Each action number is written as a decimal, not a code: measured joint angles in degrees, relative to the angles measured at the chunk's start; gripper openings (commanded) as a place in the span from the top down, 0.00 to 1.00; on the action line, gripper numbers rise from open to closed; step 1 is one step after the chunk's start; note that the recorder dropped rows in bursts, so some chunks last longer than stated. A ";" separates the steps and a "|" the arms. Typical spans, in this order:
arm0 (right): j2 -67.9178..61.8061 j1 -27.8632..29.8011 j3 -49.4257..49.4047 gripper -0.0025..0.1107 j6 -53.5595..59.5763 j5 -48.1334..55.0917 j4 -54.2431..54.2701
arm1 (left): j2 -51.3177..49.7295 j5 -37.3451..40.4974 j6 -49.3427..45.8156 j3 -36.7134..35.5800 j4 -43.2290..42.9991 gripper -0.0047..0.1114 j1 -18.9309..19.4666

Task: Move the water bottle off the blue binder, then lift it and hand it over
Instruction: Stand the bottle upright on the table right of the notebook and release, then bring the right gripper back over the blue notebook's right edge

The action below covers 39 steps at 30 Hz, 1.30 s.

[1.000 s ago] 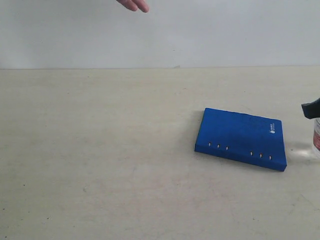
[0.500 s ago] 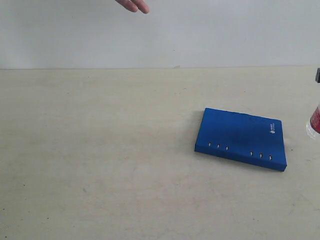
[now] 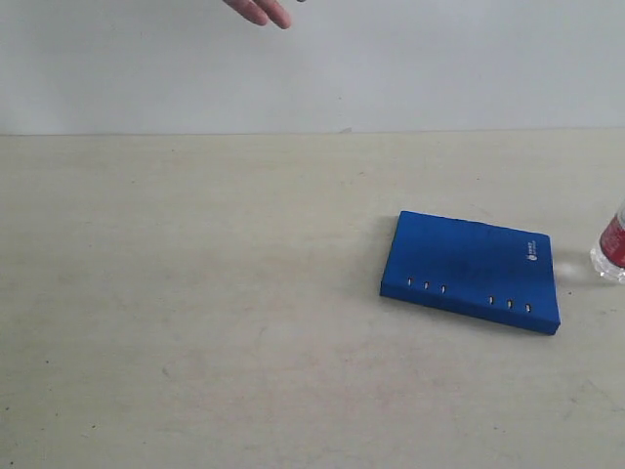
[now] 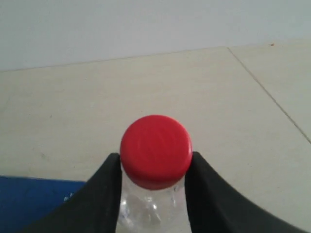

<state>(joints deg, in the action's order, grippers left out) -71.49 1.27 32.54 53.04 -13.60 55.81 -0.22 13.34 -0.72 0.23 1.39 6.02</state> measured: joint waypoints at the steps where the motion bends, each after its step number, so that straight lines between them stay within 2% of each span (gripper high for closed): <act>1: -0.12 0.24 0.00 0.98 -0.43 0.56 -1.20 | 0.00 0.00 0.00 0.00 0.00 0.90 0.00; 9: -0.44 0.50 0.13 0.96 -4.52 0.65 -4.78 | 0.00 0.00 0.00 0.00 0.00 0.90 0.00; 11: -0.44 0.50 0.13 0.86 -5.01 0.52 -4.91 | 0.00 0.00 0.00 0.00 0.00 0.90 0.00; 12: -0.44 0.50 0.13 0.71 -5.16 0.52 -4.90 | 0.00 0.00 0.00 0.00 0.00 0.90 0.00; 14: -0.44 0.50 0.13 0.57 -5.39 0.52 -4.90 | 0.00 0.00 0.00 0.00 0.00 0.90 0.00; 15: -0.44 0.50 0.13 0.55 -5.54 0.52 -4.90 | 0.00 0.00 0.00 0.00 0.00 0.90 0.00; 22: -0.57 0.50 0.40 0.54 -5.63 -3.05 -4.90 | 0.00 0.00 0.00 0.00 0.00 0.90 0.00; 25: -0.57 0.62 6.25 0.54 -5.63 -3.52 -4.90 | 0.00 0.00 0.00 0.00 0.00 0.90 0.00; 27: -0.59 0.62 11.50 0.54 -5.63 2.07 -4.66 | 0.00 0.00 0.00 0.00 0.00 0.90 0.00; 30: 0.16 -0.06 21.86 0.54 -4.39 22.41 -4.53 | 0.00 0.00 0.00 0.00 0.00 0.90 0.00; 33: 0.54 -6.04 28.50 0.54 2.21 35.43 -4.53 | 0.00 0.00 0.00 0.00 0.00 0.90 0.00; 35: 0.29 -10.95 29.04 0.54 6.03 41.27 -5.50 | 0.00 0.00 0.00 0.00 0.00 0.90 0.00; 39: -6.28 -18.20 28.80 0.54 6.04 47.71 -9.25 | 0.00 0.00 0.00 0.00 0.00 0.90 0.00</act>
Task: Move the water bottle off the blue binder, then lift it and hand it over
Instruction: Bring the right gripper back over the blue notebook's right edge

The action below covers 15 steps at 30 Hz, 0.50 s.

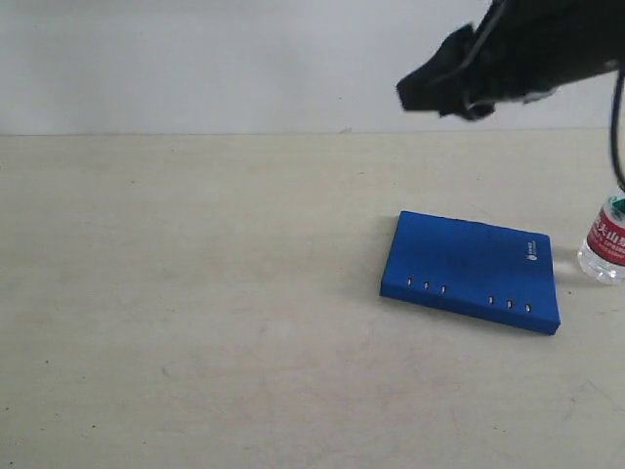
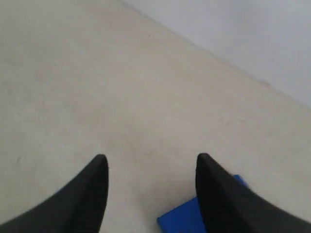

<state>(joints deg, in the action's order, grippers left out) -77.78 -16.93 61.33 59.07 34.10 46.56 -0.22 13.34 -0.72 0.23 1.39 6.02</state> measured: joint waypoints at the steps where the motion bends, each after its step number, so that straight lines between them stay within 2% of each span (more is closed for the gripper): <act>1: -1.35 -0.60 -0.27 0.54 -0.39 0.62 -0.25 | 0.00 0.00 0.00 0.00 0.00 0.90 0.00; 7: -10.70 -2.76 -0.69 0.54 -1.31 4.46 -1.01 | 0.00 -0.28 0.72 0.00 1.04 0.90 0.00; 10: -13.76 -2.99 -0.78 0.54 -1.51 2.82 -2.80 | 0.00 -1.54 6.96 0.00 13.98 0.90 0.00; 12: -15.85 -2.99 -0.78 0.54 -3.12 1.00 -5.00 | 0.00 -0.51 12.15 0.00 26.84 0.90 0.00; 15: -19.19 -2.99 -0.78 0.54 -7.68 0.41 -8.03 | 0.00 3.96 11.90 0.00 37.86 0.90 0.00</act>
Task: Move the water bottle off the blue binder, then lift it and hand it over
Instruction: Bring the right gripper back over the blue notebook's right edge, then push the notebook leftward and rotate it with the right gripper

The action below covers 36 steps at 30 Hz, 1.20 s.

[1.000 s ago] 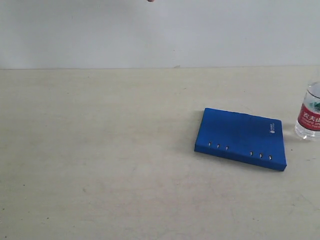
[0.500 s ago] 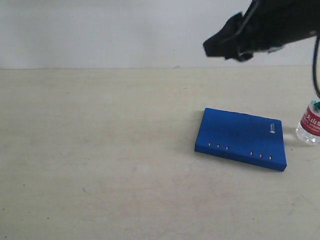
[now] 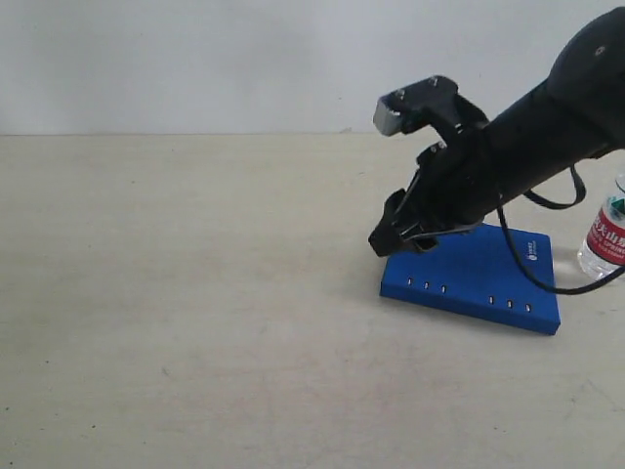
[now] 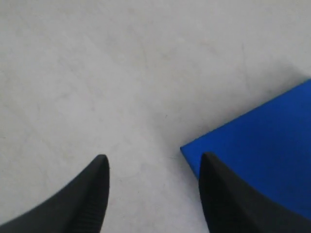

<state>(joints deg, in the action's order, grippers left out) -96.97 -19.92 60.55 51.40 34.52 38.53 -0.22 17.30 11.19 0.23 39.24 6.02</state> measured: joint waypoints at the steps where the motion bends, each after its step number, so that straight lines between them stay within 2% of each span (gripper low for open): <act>1: -1.23 0.00 0.00 0.54 -1.43 0.70 -0.66 | 0.05 2.04 -0.62 0.00 2.10 0.90 0.00; 4: -4.19 0.00 0.00 0.54 -3.79 2.43 -2.25 | 0.05 5.35 -1.51 0.00 7.51 0.90 0.00; 9: -5.69 0.13 2.15 0.54 -9.74 0.04 -9.97 | 0.05 5.68 -7.01 0.00 18.53 0.90 0.00; 13: -8.20 3.11 7.50 0.54 -16.30 -1.91 -14.98 | -1.53 4.98 -10.46 0.00 19.61 0.90 0.00; 17: -12.11 6.78 12.71 0.54 -18.66 0.83 -15.69 | -10.29 0.30 -14.22 0.00 18.80 0.90 0.00; 29: -23.04 9.87 18.48 0.54 -18.17 -7.23 -16.88 | -36.79 -0.15 -37.89 0.00 19.75 0.90 0.00; 32: -25.98 10.56 20.87 0.54 -18.00 -7.36 -18.00 | -40.04 2.27 -43.67 0.00 22.38 0.90 0.00; 36: -27.38 12.59 22.95 0.54 -19.82 -6.96 -19.04 | -41.86 9.30 -58.33 0.00 30.82 0.90 0.00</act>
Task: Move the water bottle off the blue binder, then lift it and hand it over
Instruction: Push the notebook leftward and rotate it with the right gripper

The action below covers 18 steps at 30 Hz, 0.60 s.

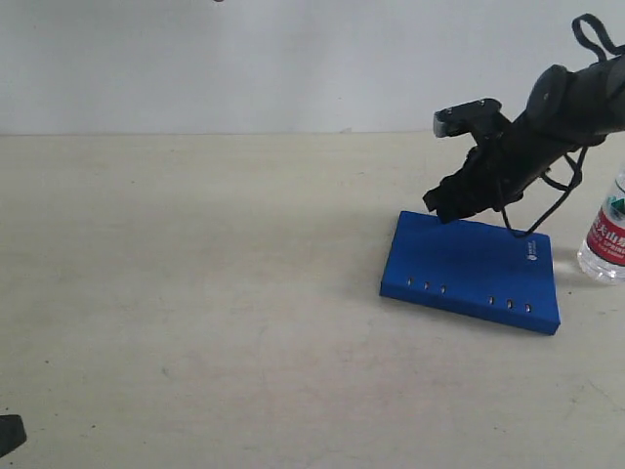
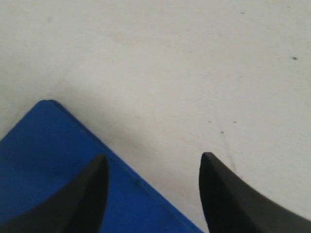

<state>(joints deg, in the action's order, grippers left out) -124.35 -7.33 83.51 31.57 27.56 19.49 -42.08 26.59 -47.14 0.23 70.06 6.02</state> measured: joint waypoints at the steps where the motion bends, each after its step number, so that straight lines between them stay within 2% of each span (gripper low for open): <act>1: -0.03 0.62 0.20 0.54 -0.96 0.43 0.00 | -0.23 2.19 -3.14 0.00 1.95 0.90 0.00; 4: -0.25 2.27 0.33 0.54 -2.46 3.28 -0.06 | -0.35 7.59 -12.36 0.00 8.27 0.90 0.00; 8: -0.25 2.95 0.54 0.54 -2.13 8.16 2.35 | -0.35 10.11 -19.36 0.00 13.37 0.90 0.00; 13: -0.25 3.35 0.88 0.54 4.95 19.38 8.49 | -0.35 10.25 -22.25 0.00 16.87 0.90 0.00; 18: -0.35 3.35 0.76 0.54 12.01 38.03 23.60 | -0.35 10.64 -22.52 0.00 17.22 0.90 0.00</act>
<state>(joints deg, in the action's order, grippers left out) -124.70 -3.98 84.27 43.59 65.59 43.09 -42.43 37.24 -69.66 0.23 87.29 6.02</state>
